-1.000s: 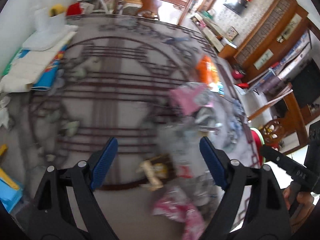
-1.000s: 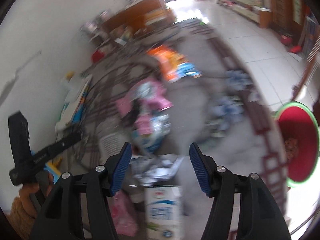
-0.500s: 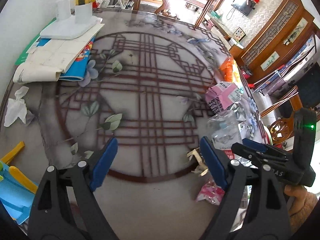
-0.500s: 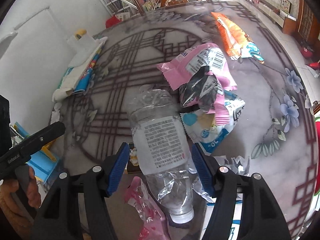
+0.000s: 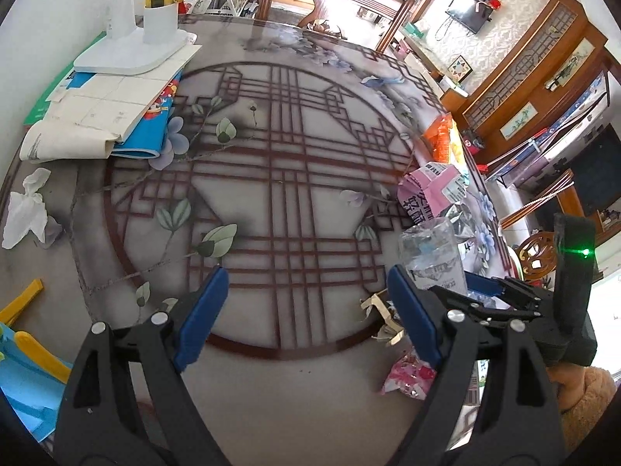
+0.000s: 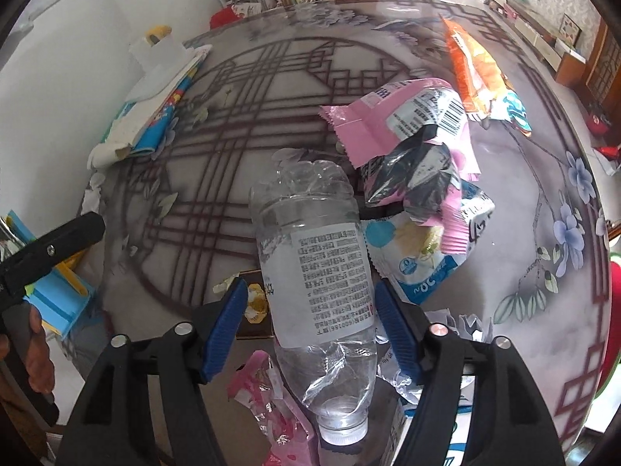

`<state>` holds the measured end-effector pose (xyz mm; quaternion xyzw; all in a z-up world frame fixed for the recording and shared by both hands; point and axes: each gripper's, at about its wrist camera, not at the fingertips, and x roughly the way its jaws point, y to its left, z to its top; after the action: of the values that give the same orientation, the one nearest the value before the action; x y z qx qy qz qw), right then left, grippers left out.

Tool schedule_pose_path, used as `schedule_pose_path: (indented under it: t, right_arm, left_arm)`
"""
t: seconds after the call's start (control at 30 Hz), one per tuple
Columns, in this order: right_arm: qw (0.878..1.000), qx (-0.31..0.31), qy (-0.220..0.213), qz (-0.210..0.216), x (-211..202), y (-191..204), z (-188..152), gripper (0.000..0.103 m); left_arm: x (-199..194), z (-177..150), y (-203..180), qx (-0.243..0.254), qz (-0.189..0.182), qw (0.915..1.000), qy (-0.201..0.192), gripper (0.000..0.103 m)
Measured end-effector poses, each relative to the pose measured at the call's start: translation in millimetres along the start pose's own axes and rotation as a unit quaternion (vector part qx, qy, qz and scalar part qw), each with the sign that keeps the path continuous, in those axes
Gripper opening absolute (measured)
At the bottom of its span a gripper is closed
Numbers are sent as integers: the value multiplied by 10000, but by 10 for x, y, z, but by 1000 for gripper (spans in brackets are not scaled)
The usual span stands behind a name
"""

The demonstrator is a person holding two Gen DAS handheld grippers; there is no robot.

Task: Collect trash
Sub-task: 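Grasp the clear plastic bottle with the right tool while the left tool grasps the brown box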

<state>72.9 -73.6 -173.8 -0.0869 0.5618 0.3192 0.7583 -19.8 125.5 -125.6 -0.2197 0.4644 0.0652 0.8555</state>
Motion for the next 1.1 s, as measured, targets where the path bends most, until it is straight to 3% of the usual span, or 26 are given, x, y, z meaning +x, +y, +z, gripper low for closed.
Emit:
schedule_pose_path:
  t: [0.2,0.33,0.47,0.57,0.77,0.87,1.1]
  right_arm:
    - [9996,58,-233,148,-142,15,16,48]
    - [9955,277,-867,256,-527,-42,33,48]
    - [9853,805,-1490,212,-882,-283,-62,48]
    - [9803,1191,-1568,182,-972,-481,-155,48]
    - [9745,1559,-1609,139,-1054,-660,-330,48]
    - [9736,1559,-1664,92,-1122,-670,-401,48]
    - [9730,1595,-1664,92,-1140,-691,-460,48]
  left_arm:
    - [-5,28,17,54,-12,10000,-24,82]
    - [38,60,-96,280,-146,9995,26,82]
    - [175,52,-401,885,-383,9950,252,82]
    - [355,2,-670,1490,-564,9852,624,82]
    - [740,-210,-1095,2759,-384,9519,1275,82]
    - [858,-241,-1109,2813,-326,9485,1418,82]
    - [1064,-274,-1035,2607,-10,9519,1607,82]
